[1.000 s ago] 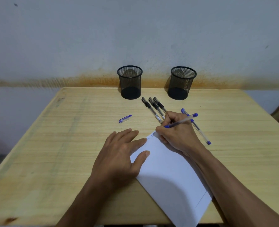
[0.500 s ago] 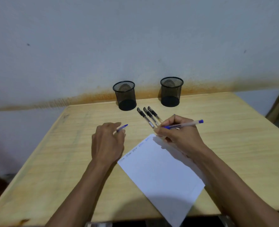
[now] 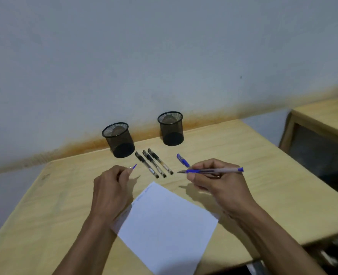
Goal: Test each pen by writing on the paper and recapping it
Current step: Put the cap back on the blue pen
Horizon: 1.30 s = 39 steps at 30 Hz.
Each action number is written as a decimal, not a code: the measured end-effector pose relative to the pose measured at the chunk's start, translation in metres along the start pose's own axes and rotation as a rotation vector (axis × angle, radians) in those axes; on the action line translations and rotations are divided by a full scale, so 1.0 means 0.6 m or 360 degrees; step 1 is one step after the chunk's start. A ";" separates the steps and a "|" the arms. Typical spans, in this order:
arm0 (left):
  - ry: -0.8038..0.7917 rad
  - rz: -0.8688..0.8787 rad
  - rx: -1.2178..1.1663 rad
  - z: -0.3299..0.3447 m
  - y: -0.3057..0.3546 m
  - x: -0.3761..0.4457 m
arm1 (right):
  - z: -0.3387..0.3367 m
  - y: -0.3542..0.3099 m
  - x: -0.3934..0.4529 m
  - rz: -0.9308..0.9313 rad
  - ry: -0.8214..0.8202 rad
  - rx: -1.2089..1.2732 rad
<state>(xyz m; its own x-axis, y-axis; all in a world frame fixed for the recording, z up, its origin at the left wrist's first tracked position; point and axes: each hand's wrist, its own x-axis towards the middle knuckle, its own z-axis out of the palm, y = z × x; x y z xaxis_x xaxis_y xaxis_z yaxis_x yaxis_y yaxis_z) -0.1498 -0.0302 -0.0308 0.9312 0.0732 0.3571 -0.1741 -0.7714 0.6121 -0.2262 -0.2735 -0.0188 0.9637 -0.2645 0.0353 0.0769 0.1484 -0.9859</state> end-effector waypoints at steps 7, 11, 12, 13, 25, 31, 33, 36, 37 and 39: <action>-0.0122 0.0266 -0.0553 0.002 0.100 -0.058 | -0.013 -0.051 -0.014 -0.0270 -0.0044 0.0004; -0.0144 0.0473 -0.0586 0.009 0.124 -0.076 | -0.021 -0.064 -0.021 -0.0438 -0.0061 -0.0240; -0.0138 0.0495 -0.0599 0.010 0.125 -0.079 | -0.022 -0.063 -0.022 -0.0456 -0.0070 -0.0291; -0.0131 0.0514 -0.0615 0.010 0.126 -0.081 | -0.022 -0.062 -0.022 -0.0472 -0.0080 -0.0335; -0.0106 0.0578 -0.0602 -0.007 0.112 -0.090 | -0.006 -0.057 -0.025 -0.0504 -0.0122 -0.0468; -0.0078 0.0657 -0.0617 -0.016 0.125 -0.087 | 0.013 -0.052 -0.022 -0.0565 -0.0120 -0.0468; -0.0026 0.0688 -0.0574 -0.019 0.128 -0.085 | 0.019 -0.050 -0.021 -0.0588 -0.0116 -0.0413; 0.0018 0.0733 -0.0526 -0.023 0.132 -0.084 | 0.024 -0.051 -0.019 -0.0630 -0.0122 -0.0384; 0.0018 0.0734 -0.0525 -0.023 0.131 -0.083 | 0.024 -0.052 -0.018 -0.0634 -0.0131 -0.0379; 0.0005 0.0733 -0.0521 -0.026 0.126 -0.081 | 0.020 -0.057 -0.015 -0.0603 -0.0178 -0.0375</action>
<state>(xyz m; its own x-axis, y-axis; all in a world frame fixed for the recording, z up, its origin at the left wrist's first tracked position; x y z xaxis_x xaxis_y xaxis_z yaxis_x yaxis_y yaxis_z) -0.2135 -0.0824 0.0094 0.7348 -0.2224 0.6408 -0.6529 -0.4879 0.5793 -0.2345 -0.2647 0.0166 0.9017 -0.1517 0.4049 0.3812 -0.1633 -0.9100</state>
